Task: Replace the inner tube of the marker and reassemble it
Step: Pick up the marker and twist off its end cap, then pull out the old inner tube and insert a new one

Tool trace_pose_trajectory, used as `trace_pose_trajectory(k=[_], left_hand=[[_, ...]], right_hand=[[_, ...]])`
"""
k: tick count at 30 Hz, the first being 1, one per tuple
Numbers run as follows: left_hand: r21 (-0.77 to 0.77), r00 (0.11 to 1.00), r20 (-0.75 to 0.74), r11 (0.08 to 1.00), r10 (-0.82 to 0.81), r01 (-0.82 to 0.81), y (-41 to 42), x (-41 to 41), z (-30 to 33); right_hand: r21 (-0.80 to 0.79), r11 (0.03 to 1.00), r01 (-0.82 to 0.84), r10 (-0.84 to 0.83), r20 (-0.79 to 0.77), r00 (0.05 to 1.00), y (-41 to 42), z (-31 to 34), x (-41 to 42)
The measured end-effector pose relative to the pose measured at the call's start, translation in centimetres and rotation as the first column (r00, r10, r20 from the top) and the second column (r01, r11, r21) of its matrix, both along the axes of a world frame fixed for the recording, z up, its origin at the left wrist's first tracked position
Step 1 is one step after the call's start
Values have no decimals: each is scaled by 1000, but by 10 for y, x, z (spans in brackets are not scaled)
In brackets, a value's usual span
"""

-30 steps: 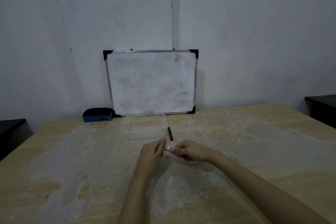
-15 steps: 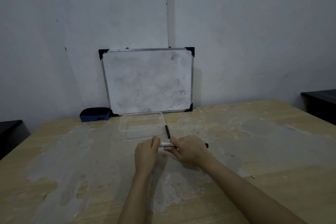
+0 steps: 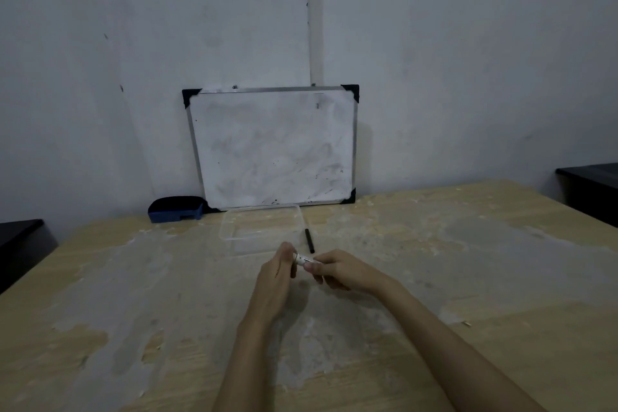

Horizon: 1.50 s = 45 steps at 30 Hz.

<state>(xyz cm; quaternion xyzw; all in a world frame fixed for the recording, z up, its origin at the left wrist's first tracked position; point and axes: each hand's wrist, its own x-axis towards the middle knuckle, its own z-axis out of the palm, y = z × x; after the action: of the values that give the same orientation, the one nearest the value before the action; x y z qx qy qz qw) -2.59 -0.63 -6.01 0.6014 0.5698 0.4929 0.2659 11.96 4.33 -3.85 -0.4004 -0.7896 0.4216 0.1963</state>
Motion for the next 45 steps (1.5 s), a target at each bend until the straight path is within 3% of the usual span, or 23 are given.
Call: trace_pose_trajectory(k=[4, 10, 17, 21, 23, 27, 32, 37, 41, 45], left_hand=[[103, 985, -168, 995, 38, -21, 2, -2, -3], [134, 937, -297, 980, 184, -150, 1, 3, 1], [87, 926, -157, 938, 344, -334, 2, -7, 2], [-46, 975, -1, 974, 223, -223, 4, 1, -3], [-76, 990, -6, 987, 142, -142, 5, 2, -3], [-113, 982, -179, 990, 64, -85, 23, 5, 11], [-75, 917, -392, 990, 79, -117, 67, 21, 36], [-220, 794, -607, 968, -40, -119, 101, 42, 44], [-241, 688, -718, 965, -103, -107, 108, 44, 35], [-236, 651, -750, 967, -116, -99, 113, 42, 34]], right_hand=[[-218, 974, -61, 43, -90, 995, -2, 5, 4], [-171, 983, -69, 63, -41, 997, 0, 7, 11], [132, 988, 82, -86, 21, 996, 6, 2, 22], [119, 988, 99, -101, 8, 995, 7, 4, 23], [106, 984, 145, -141, -45, 989, 10, 4, 25], [84, 965, 247, -237, -115, 965, 19, 6, 40], [49, 933, 357, -346, -162, 924, 34, 10, 50], [88, 911, 402, -385, -164, 908, 47, 12, 51], [8, 905, 425, -418, -165, 893, 48, 2, 51], [-124, 890, 438, -454, -163, 876, 50, -4, 48]])
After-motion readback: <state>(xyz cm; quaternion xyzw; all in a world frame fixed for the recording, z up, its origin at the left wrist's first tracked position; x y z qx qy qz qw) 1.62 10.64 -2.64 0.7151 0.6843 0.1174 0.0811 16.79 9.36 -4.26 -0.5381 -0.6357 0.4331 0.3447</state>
